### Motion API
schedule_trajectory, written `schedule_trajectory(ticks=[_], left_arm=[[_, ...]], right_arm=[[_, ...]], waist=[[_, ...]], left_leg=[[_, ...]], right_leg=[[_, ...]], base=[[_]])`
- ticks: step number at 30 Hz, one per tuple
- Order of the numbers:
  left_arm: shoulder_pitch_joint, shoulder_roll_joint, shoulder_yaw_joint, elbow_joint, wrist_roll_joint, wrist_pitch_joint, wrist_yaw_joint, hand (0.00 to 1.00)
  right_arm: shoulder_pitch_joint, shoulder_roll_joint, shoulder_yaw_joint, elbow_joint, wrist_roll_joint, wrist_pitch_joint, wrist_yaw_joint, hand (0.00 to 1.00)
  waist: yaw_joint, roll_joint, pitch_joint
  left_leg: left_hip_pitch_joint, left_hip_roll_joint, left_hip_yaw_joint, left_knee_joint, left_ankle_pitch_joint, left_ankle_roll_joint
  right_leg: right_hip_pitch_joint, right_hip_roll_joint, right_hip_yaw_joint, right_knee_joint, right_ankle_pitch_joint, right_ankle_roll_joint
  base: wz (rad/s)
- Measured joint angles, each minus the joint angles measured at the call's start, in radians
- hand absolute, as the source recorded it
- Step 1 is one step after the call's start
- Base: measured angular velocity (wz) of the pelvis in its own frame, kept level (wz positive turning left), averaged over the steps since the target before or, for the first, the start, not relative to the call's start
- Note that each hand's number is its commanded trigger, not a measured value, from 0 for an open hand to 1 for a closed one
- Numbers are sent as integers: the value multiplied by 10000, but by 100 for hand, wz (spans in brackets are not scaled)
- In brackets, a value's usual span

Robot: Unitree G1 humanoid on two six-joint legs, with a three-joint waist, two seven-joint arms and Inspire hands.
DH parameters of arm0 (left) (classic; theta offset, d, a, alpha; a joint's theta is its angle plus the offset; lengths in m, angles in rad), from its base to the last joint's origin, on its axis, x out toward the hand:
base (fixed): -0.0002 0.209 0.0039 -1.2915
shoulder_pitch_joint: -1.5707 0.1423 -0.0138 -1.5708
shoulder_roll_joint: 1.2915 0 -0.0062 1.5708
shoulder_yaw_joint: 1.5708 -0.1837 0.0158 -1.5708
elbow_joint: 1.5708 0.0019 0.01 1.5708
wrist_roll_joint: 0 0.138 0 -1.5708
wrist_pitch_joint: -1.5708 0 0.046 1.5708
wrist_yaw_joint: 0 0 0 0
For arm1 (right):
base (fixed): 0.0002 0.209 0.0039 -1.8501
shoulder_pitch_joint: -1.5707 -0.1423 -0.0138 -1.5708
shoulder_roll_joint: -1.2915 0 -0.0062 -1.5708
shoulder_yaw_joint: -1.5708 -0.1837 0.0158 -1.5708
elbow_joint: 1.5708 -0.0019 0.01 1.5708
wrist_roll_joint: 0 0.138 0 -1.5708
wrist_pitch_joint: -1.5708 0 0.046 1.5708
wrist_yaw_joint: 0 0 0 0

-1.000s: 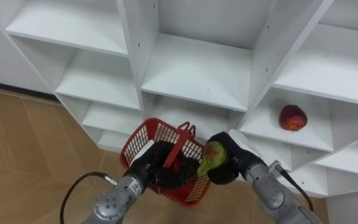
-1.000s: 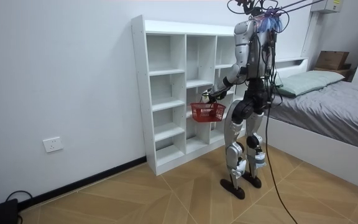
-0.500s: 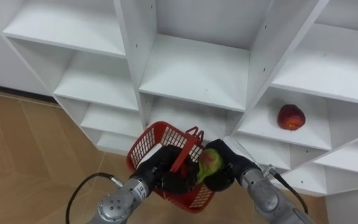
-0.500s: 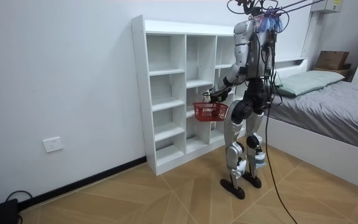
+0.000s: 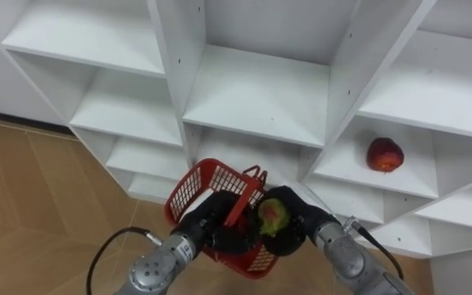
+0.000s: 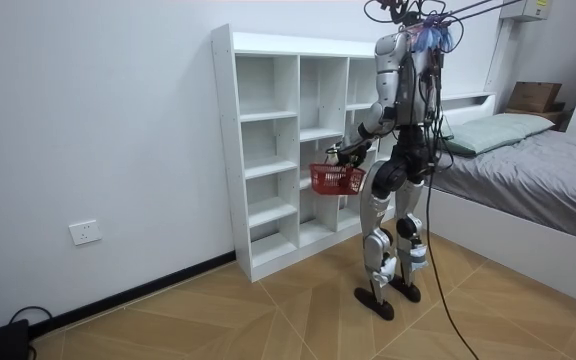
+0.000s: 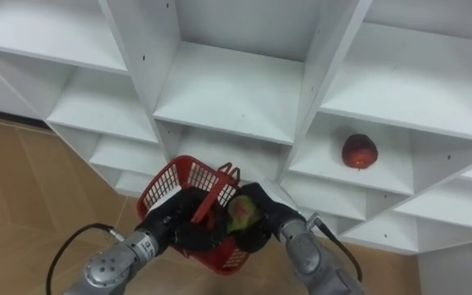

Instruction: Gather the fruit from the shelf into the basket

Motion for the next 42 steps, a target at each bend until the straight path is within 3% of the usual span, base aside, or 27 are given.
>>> schedule_trajectory(ticks=[27, 38, 42], left_arm=[[-29, -35, -6, -291, -93, 6, -9, 100], [-7, 51, 67, -291, -91, -12, 65, 100], [105, 102, 102, -290, -78, -10, 52, 100]], right_arm=[[0, 60, 0, -2, 28, -17, 246, 0], [163, -87, -80, -496, 4, -203, 429, 0], [640, -198, -49, -1386, 37, -202, 790, 0]], waist=[[-50, -24, -7], [-207, -2, -18], [-329, 115, -130]], left_leg=[[136, 0, 15, 48, 1, 1], [528, -2, 63, -96, 4, 6], [641, 3, 158, -138, 4, 6]], right_leg=[[149, -48, 65, 3, 0, 0], [509, 2, 94, -97, 1, -1], [602, -43, 150, -138, 7, -8]], base=[[0], [-1], [-3]])
